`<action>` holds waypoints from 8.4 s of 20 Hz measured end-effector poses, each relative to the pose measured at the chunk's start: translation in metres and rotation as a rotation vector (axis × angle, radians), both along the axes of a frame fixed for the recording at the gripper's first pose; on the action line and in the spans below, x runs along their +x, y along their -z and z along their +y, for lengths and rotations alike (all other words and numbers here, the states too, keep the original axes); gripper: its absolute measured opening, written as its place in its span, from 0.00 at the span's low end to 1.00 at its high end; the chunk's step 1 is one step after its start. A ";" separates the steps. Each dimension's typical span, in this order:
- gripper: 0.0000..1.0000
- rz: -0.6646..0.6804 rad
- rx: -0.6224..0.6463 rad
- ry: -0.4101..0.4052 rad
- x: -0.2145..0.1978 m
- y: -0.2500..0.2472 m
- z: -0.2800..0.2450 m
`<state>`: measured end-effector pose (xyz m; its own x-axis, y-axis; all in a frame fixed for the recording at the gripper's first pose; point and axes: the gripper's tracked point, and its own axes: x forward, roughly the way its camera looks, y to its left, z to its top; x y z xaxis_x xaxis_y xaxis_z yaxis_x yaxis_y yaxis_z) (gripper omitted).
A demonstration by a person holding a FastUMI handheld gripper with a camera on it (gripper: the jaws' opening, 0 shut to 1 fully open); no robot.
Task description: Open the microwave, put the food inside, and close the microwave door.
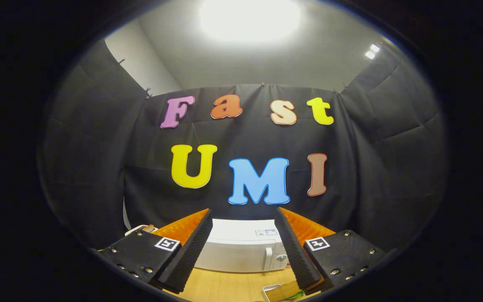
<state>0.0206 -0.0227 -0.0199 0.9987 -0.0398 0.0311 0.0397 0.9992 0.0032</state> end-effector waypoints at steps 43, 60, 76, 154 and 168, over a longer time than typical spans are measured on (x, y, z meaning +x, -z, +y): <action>0.09 0.319 0.081 0.062 0.204 0.337 -0.098; 0.09 0.304 0.034 -0.070 0.056 0.313 -0.024; 0.09 0.235 0.083 -0.149 -0.036 0.294 0.136; 0.27 0.277 0.328 -0.103 0.024 0.294 -0.061; 0.27 0.312 0.150 -0.144 0.173 0.307 0.044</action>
